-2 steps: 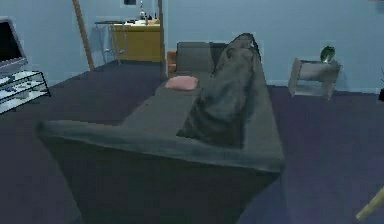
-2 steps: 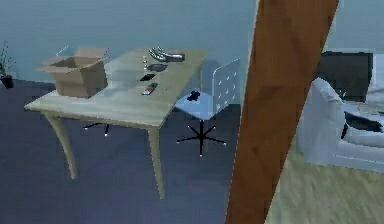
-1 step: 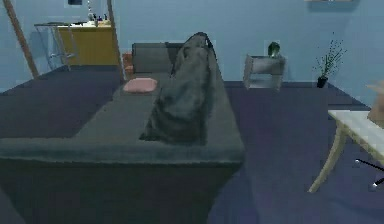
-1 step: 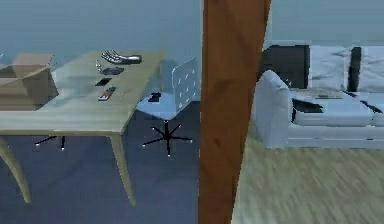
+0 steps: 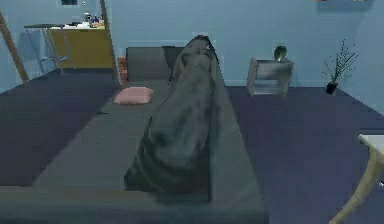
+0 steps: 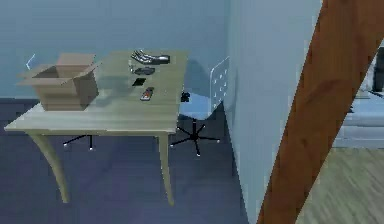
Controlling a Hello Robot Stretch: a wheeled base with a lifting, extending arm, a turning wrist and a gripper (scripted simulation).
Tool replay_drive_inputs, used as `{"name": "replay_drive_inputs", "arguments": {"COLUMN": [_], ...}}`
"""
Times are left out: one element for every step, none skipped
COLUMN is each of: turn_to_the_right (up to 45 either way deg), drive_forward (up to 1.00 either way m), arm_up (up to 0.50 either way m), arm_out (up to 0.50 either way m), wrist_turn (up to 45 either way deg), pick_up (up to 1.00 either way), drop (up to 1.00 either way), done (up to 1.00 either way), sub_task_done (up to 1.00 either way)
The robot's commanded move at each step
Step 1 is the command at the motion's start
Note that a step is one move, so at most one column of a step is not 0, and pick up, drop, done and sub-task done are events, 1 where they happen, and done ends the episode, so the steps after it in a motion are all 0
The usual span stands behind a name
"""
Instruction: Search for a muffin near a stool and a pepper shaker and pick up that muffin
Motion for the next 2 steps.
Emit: {"name": "replay_drive_inputs", "arguments": {"turn_to_the_right": [-45.0, -45.0], "drive_forward": [0.00, 0.00], "arm_up": [0.00, 0.00], "arm_out": [0.00, 0.00], "wrist_turn": [0.0, 0.0], "pick_up": [0.00, 0.00], "drop": [0.00, 0.00], "done": [0.00, 0.00], "sub_task_done": [0.00, 0.00]}}
